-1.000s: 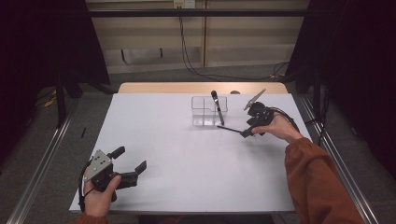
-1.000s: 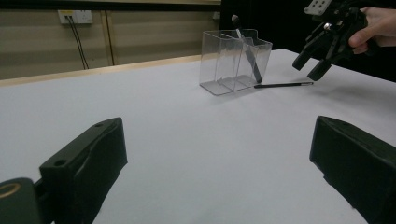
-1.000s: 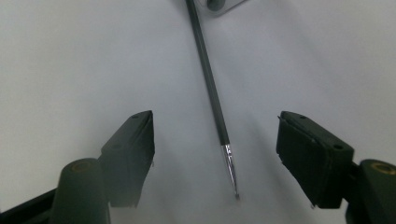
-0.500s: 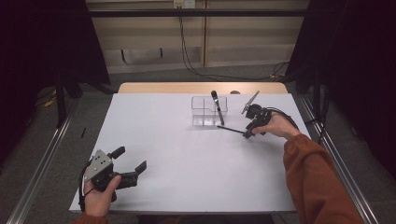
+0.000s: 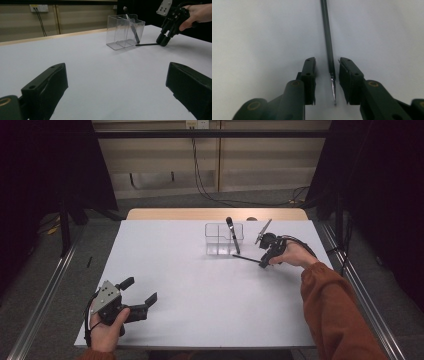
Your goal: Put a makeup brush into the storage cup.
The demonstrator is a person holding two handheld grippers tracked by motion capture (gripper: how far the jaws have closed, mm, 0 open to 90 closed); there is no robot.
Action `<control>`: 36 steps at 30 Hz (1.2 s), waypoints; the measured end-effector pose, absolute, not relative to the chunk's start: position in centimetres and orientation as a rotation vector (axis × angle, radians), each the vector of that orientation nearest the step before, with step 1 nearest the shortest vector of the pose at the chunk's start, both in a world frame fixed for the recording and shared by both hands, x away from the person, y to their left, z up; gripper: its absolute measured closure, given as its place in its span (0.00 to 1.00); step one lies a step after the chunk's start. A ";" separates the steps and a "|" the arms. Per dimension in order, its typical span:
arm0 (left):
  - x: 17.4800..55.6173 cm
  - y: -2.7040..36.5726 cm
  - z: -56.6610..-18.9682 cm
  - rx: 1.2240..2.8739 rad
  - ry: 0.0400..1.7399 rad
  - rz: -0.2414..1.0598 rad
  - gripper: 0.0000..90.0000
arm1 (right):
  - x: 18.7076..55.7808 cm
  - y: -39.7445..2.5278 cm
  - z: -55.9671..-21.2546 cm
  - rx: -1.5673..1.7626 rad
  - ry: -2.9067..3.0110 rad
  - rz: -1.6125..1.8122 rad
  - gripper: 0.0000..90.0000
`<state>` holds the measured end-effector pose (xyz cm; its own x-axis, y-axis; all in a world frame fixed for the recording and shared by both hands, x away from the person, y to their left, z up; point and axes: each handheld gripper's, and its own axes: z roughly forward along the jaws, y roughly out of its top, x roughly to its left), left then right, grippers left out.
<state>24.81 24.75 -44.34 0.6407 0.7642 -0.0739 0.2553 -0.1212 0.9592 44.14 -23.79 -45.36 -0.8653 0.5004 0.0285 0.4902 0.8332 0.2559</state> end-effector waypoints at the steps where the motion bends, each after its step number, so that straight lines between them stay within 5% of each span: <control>1: 24.8 24.8 -44.3 1.684 0.842 0.537 0.04 | 44.1 -23.7 -45.3 0.804 2.971 0.397 0.78; 18: 24.8 24.7 -44.4 1.684 0.848 0.531 0.04 | 43.9 -23.8 -45.4 0.735 3.013 0.431 0.96; 36: 24.8 24.7 -44.4 1.685 0.848 0.531 0.04 | 43.8 -23.9 -45.4 0.754 3.007 0.448 0.96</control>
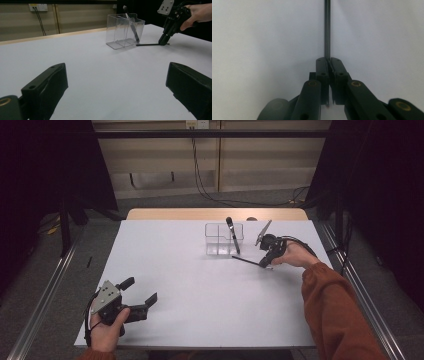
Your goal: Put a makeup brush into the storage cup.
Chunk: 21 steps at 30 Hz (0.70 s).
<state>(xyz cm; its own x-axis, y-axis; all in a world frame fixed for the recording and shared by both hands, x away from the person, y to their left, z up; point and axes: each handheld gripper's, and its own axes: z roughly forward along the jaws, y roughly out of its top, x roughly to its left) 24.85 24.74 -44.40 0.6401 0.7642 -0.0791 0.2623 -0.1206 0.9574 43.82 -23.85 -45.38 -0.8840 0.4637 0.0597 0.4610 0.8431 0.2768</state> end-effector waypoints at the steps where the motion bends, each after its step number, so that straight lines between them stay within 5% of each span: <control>1: 24.9 24.7 -44.4 1.685 0.845 0.533 0.04 | 43.8 -23.9 -45.3 0.756 3.008 0.443 0.96; 21: 24.8 24.8 -44.4 1.686 0.847 0.535 0.04 | 41.9 -24.8 -43.7 0.769 2.970 0.634 0.96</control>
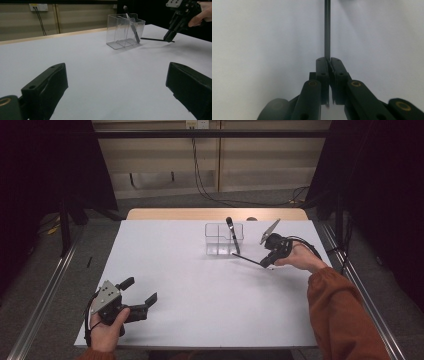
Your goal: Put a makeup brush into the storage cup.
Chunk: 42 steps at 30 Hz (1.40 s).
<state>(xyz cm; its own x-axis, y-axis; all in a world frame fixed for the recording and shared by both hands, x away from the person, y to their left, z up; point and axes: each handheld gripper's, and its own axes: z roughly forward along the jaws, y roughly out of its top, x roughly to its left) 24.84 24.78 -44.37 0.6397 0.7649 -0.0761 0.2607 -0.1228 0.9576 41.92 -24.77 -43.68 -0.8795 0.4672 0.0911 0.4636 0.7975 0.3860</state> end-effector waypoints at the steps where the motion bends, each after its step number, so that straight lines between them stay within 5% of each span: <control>1: 24.8 24.8 -44.4 1.686 0.849 0.535 0.04 | 41.8 -24.9 -43.6 0.774 2.962 0.646 0.96; 42: 24.6 23.7 -42.8 1.714 0.733 0.444 0.03 | 36.1 -25.9 -42.4 0.782 2.646 1.419 0.96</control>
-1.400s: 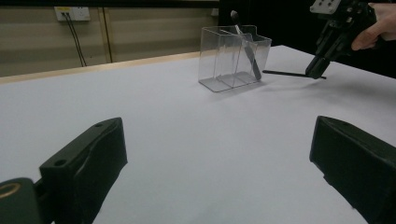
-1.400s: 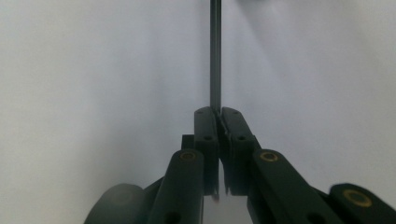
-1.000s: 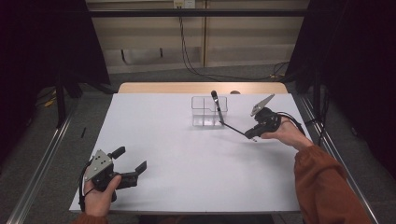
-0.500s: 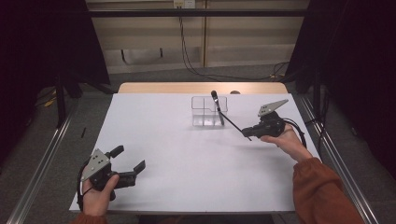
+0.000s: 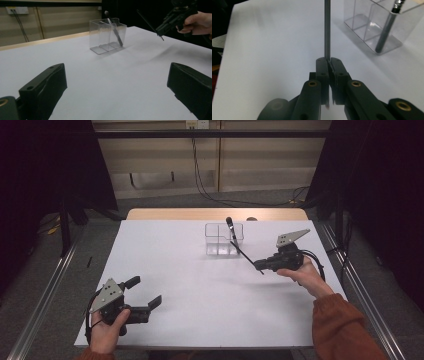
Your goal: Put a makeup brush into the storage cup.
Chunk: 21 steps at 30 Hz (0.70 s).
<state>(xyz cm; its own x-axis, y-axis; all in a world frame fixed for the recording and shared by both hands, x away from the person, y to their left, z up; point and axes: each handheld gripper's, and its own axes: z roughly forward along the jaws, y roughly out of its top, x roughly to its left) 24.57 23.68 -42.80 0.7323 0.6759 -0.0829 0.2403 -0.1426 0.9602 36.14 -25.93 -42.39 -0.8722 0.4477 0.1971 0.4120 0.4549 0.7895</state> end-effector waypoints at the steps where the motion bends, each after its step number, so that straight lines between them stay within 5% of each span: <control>1: 24.6 23.5 -42.7 1.722 0.723 0.436 0.03 | 36.0 -25.7 -42.3 0.773 2.647 1.426 0.96; 21: 26.9 19.1 -42.0 1.887 0.569 0.356 0.03 | 35.1 -20.9 -41.9 0.606 2.794 1.365 0.96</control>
<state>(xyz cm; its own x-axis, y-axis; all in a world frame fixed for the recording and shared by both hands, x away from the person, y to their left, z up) 26.92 19.12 -42.01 0.8405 0.5415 -0.0201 0.2184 -0.3046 0.9271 35.12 -20.86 -41.88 -0.9264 0.3260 0.1885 0.3491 0.5557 0.7545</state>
